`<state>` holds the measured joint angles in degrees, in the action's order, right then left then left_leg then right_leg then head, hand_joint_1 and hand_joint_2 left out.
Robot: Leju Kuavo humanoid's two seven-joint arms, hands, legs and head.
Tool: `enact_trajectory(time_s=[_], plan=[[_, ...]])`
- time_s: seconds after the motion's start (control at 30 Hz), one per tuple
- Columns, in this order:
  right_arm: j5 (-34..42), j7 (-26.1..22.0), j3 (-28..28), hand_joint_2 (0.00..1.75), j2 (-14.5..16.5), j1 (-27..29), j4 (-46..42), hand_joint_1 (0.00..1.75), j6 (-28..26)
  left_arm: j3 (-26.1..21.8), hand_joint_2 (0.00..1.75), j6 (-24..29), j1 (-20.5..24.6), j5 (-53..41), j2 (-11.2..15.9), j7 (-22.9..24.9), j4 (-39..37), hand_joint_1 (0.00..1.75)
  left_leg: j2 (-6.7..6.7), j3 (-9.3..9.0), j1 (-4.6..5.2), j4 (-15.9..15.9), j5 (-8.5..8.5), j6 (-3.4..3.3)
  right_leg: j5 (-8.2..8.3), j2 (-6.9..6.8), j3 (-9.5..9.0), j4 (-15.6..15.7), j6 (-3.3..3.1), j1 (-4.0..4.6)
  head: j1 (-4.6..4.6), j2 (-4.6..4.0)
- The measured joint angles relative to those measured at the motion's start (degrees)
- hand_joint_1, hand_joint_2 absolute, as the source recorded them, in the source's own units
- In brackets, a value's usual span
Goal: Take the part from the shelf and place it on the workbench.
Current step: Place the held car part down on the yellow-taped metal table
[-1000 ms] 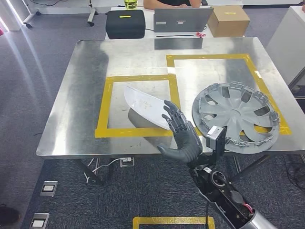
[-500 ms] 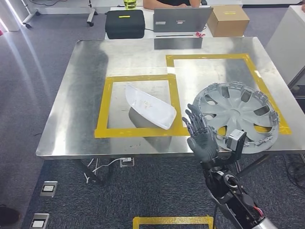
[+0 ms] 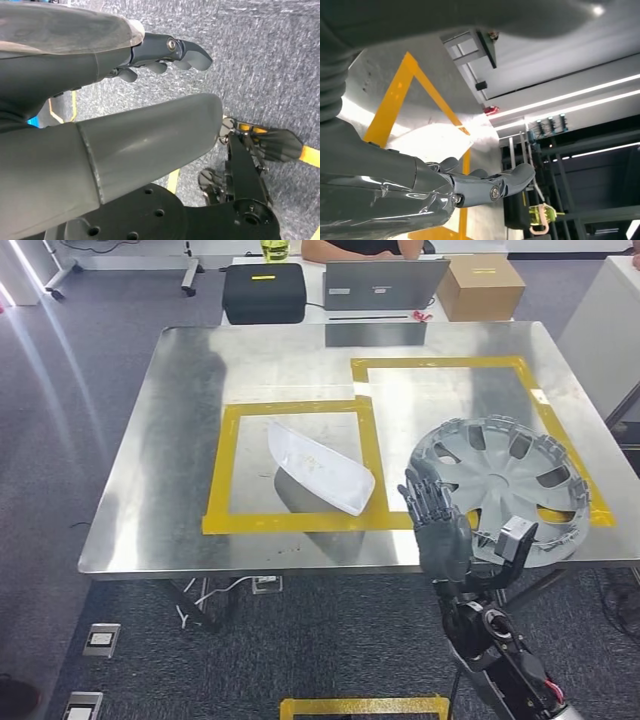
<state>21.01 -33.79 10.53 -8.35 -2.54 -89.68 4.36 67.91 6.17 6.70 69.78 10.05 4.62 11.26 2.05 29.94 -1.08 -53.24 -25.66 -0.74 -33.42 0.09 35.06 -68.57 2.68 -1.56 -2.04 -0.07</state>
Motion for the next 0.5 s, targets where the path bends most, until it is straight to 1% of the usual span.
enact_trajectory(time_s=[0.03, 0.07, 0.1, 0.13, 0.17, 0.2, 0.23, 0.27, 0.3, 0.33, 0.37, 0.4, 0.43, 0.47, 0.5], plan=[[0.22, -0.08, -0.04, 0.0, 0.0, 0.0, -0.01, 0.0, 0.4, 0.0, 0.0, 0.0, 0.01, -0.01, -0.03, -0.02, 0.0, 0.0, 0.22, -0.43, -0.18, -0.15, -0.37, 0.39, 2.82, -0.5, -1.41, 3.91, 0.27, -0.25, -0.14, 0.0], [0.39, -0.16, -0.05, 0.0, 0.0, -0.04, -0.02, 0.0, 0.76, 0.0, 0.0, 0.0, 0.05, -0.01, 0.03, -0.03, -0.01, 0.0, 0.43, -0.77, -0.24, -0.38, -0.77, 0.84, 4.82, -1.22, -2.87, 7.73, 0.53, -0.26, -0.37, 0.0], [0.5, -0.22, -0.06, 0.0, 0.0, -0.08, -0.05, 0.0, 0.99, 0.0, 0.0, 0.01, 0.11, -0.02, 0.09, -0.04, -0.02, 0.0, 0.6, -0.95, -0.17, -0.7, -1.11, 1.27, 6.08, -1.81, -3.94, 10.62, 0.42, -0.29, -0.6, 0.0], [0.59, -0.24, -0.05, 0.0, 0.0, -0.1, -0.1, 0.0, 1.15, 0.0, 0.0, 0.01, 0.15, -0.03, 0.13, -0.05, -0.03, 0.0, 0.8, -1.02, -0.04, -0.89, -1.31, 1.69, 6.51, -2.2, -4.47, 12.17, 0.18, -0.2, -0.64, 0.0], [0.67, -0.28, -0.04, 0.0, 0.0, -0.12, -0.14, 0.0, 1.31, 0.01, 0.0, 0.02, 0.18, -0.04, 0.16, -0.04, -0.03, 0.0, 1.05, -1.02, 0.09, -0.97, -1.35, 2.03, 6.24, -2.18, -4.55, 12.42, -0.23, 0.01, -0.53, 0.0], [0.75, -0.33, -0.03, 0.0, 0.0, -0.13, -0.2, 0.0, 1.5, 0.01, 0.0, 0.02, 0.19, -0.06, 0.11, -0.04, -0.03, 0.0, 1.36, -1.01, 0.11, -0.98, -1.33, 2.3, 6.34, -1.8, -4.53, 12.44, -0.78, 0.02, -0.29, 0.0], [0.87, -0.39, -0.01, 0.0, 0.0, -0.14, -0.27, 0.0, 1.74, 0.02, 0.0, 0.02, 0.19, -0.08, 0.05, -0.03, -0.03, 0.0, 1.53, -1.04, 0.01, -0.98, -1.41, 2.57, 6.42, -1.41, -4.57, 12.44, -1.13, 0.07, -0.02, 0.0], [0.98, -0.5, 0.03, 0.0, 0.0, -0.18, -0.39, 0.0, 2.03, 0.02, 0.0, 0.02, 0.24, -0.09, 0.03, -0.03, -0.03, 0.0, 1.26, -0.83, -0.09, -1.59, -1.92, 2.8, 6.5, -1.02, -4.63, 12.48, -1.43, 0.06, 0.21, 0.0], [1.1, -0.59, 0.07, 0.0, 0.0, -0.24, -0.56, 0.0, 2.29, 0.02, 0.0, 0.02, 0.33, -0.11, 0.01, -0.03, -0.03, 0.0, 0.7, -0.07, -0.18, -3.28, -3.0, 2.98, 6.59, -0.67, -4.62, 12.55, -1.68, 0.01, 0.52, 0.0], [1.22, -0.67, 0.12, 0.0, 0.0, -0.29, -0.71, 0.0, 2.51, 0.01, 0.0, 0.02, 0.41, -0.13, 0.0, -0.03, -0.03, 0.0, -0.04, 1.37, -0.22, -6.19, -4.59, 3.11, 6.62, -0.36, -4.61, 12.61, -1.91, -0.02, 0.96, 0.0], [1.29, -0.73, 0.15, 0.0, 0.0, -0.34, -0.82, 0.0, 2.68, 0.01, 0.0, 0.02, 0.45, -0.15, 0.01, -0.04, -0.03, 0.0, -0.72, 3.41, -0.17, -10.09, -6.42, 3.14, 6.62, -0.03, -4.56, 12.61, -2.08, 0.05, 1.45, 0.0], [1.37, -0.78, 0.19, 0.0, 0.0, -0.37, -0.87, 0.0, 2.8, 0.0, 0.0, 0.02, 0.42, -0.16, 0.01, -0.04, -0.03, 0.0, -1.09, 5.67, -0.1, -14.13, -7.88, 3.1, 6.61, 0.33, -4.51, 12.61, -2.26, 0.18, 1.87, 0.0], [1.44, -0.82, 0.23, 0.0, 0.0, -0.38, -0.91, 0.0, 2.88, 0.01, 0.0, 0.02, 0.32, -0.16, 0.01, -0.04, -0.03, 0.0, -1.3, 7.49, -0.01, -17.09, -8.51, 2.97, 6.57, 0.77, -4.52, 12.61, -2.41, 0.34, 2.14, 0.0], [1.48, -0.88, 0.28, 0.0, 0.0, -0.37, -1.04, 0.0, 2.97, 0.01, 0.0, 0.02, 0.2, -0.17, 0.01, -0.04, -0.03, 0.0, -1.49, 8.4, 0.1, -18.03, -7.95, 2.7, 6.53, 1.28, -4.59, 12.61, -2.52, 0.54, 2.3, 0.0], [1.56, -0.93, 0.33, 0.0, 0.0, -0.37, -1.24, 0.0, 3.06, 0.02, 0.0, 0.02, 0.12, -0.18, 0.01, -0.04, -0.03, 0.0, -1.74, 8.23, 0.26, -16.67, -6.26, 2.28, 6.49, 1.83, -4.71, 12.61, -2.6, 0.74, 2.39, 0.0]])
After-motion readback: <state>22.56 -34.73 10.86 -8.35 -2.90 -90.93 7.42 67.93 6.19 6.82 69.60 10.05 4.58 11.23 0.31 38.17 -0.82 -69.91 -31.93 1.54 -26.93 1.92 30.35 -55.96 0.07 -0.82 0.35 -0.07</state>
